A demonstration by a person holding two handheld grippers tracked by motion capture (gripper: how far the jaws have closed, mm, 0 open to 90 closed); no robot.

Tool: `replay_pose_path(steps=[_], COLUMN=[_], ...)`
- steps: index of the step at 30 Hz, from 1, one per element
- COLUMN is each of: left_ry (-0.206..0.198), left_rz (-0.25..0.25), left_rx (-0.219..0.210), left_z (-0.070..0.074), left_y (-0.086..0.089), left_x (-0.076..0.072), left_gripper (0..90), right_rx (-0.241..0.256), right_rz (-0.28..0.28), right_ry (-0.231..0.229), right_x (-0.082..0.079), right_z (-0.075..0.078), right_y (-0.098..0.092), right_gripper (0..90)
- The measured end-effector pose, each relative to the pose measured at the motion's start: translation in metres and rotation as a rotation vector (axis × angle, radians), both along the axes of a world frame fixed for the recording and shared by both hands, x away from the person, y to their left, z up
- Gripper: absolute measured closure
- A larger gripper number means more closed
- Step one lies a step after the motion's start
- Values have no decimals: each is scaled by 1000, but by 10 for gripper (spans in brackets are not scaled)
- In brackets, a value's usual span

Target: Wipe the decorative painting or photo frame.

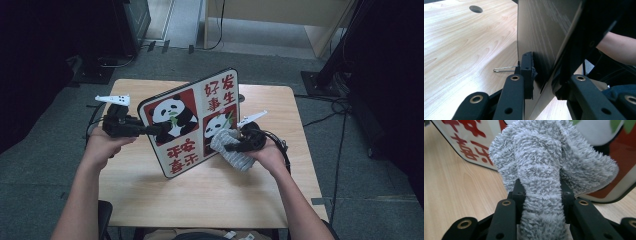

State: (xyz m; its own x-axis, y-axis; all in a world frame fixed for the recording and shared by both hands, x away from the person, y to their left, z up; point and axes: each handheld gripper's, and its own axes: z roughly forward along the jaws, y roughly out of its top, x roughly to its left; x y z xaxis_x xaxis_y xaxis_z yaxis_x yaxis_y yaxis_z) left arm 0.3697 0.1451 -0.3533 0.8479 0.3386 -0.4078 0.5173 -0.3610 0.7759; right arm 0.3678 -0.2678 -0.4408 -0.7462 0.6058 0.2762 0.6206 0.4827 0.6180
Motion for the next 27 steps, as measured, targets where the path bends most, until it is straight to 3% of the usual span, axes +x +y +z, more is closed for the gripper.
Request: replay_pose_path(steps=[13, 19, 27], left_ry=[3, 23, 2], left_rz=[5, 15, 17], left_rx=[1, -1, 8], left_z=[0, 0, 1], left_y=[0, 1, 0], left_x=[0, 1, 0], left_gripper=[749, 750, 753], right_rx=[37, 37, 62], right_rz=[-3, -4, -5], right_ry=[-52, -78, -90], right_x=[-7, -8, -4], right_z=[38, 58, 84], right_y=[3, 5, 9], right_gripper=[681, 681, 680])
